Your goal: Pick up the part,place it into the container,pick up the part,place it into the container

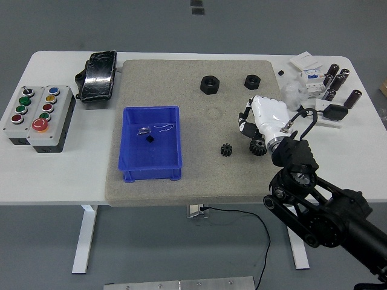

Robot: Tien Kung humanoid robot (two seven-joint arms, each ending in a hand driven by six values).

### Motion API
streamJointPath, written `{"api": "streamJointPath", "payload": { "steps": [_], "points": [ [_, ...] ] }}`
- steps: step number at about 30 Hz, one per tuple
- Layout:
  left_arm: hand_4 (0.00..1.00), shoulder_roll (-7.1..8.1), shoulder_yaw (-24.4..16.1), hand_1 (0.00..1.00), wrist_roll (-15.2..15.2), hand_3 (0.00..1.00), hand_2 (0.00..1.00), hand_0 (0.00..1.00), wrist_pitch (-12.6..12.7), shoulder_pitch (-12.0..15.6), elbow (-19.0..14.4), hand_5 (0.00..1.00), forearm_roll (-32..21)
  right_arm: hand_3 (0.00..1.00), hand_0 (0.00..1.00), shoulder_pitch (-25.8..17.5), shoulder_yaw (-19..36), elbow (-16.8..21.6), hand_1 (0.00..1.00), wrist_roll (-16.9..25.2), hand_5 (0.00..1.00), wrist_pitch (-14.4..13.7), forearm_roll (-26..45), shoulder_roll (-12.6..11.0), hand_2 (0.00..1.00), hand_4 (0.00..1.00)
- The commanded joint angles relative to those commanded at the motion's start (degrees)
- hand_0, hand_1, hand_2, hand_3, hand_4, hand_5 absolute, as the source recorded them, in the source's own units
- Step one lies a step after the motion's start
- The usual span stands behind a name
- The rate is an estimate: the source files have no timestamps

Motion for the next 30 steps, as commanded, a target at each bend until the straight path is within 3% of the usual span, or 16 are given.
{"api": "streamJointPath", "payload": {
  "steps": [8,18,19,24,25,30],
  "points": [
    [0.707,0.06,0.02,0.632,-0.04,0.603,0.55,0.667,0.01,-0.05,0.0,0.353,0.03,0.898,0.377,-2.08,-0.68,0.58,0.718,-1.46,0.434,3.76,1.94,-1.69,0.884,0.925],
    [0.707,0.02,0.13,0.632,-0.11,0.603,0.55,0.667,0.03,-0.1,0.0,0.354,-0.09,0.878,0.375,-3.12,-1.73,-1.63,0.712,-1.46,0.445,4.09,3.54,-2.62,0.867,0.926],
    [0.707,0.02,0.14,0.632,-0.11,0.603,0.55,0.667,0.04,-0.1,0.0,0.355,-0.11,0.815,0.361,-3.09,-1.81,-2.0,0.68,-1.46,0.449,4.01,3.68,-2.64,0.777,0.922],
    [0.707,0.07,0.2,0.632,-0.1,0.603,0.55,0.667,0.05,-0.11,0.0,0.355,-0.14,0.815,0.361,-2.88,-2.28,-4.15,0.68,-0.93,0.449,2.96,4.65,-2.54,0.777,0.922],
    [0.707,0.07,0.2,0.632,-0.1,0.603,0.55,0.667,0.05,-0.12,0.0,0.355,-0.14,0.66,0.321,-2.85,-2.32,-4.5,0.548,-0.69,0.27,2.64,4.79,-2.49,0.543,0.678],
    [0.707,0.0,0.37,0.632,-0.18,0.603,0.55,0.667,0.04,-0.12,0.0,0.355,-0.25,0.66,0.321,-2.69,-2.57,-5.74,0.548,0.8,0.27,-0.42,5.4,-2.26,0.543,0.678]
  ]
}}
